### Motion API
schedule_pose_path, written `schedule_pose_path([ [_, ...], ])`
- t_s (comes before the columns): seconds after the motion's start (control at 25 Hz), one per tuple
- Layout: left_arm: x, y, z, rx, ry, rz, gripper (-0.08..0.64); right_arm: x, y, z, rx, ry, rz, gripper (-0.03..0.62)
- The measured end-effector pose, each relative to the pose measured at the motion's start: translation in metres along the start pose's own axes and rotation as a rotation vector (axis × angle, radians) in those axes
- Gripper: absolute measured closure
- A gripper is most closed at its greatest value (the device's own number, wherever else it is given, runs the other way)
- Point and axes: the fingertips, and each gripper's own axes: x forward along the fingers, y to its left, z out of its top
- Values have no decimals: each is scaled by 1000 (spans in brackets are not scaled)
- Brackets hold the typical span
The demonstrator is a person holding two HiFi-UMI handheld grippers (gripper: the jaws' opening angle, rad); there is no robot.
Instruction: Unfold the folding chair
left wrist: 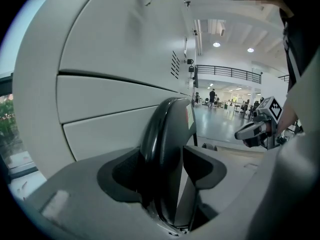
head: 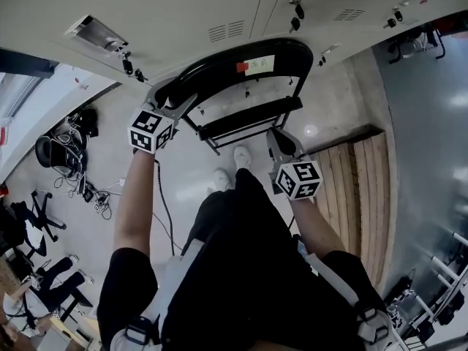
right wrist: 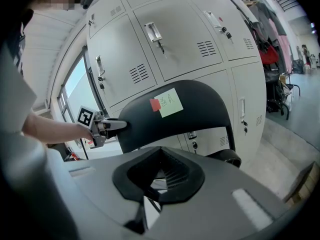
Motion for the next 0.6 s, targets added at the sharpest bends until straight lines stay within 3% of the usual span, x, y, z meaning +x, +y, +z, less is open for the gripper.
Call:
schedule_pose_path([
  [0.16, 2, -2, -2, 37, 18, -31, 307, -4, -2, -4, 0, 3, -3, 586],
  [0.24, 3, -1, -2, 34, 15, -29, 342, -6, -2, -7, 3, 8, -8, 586],
  [0.6, 0, 0, -1, 55, -5, -8, 360, -18, 10, -30, 53, 36, -18, 586],
])
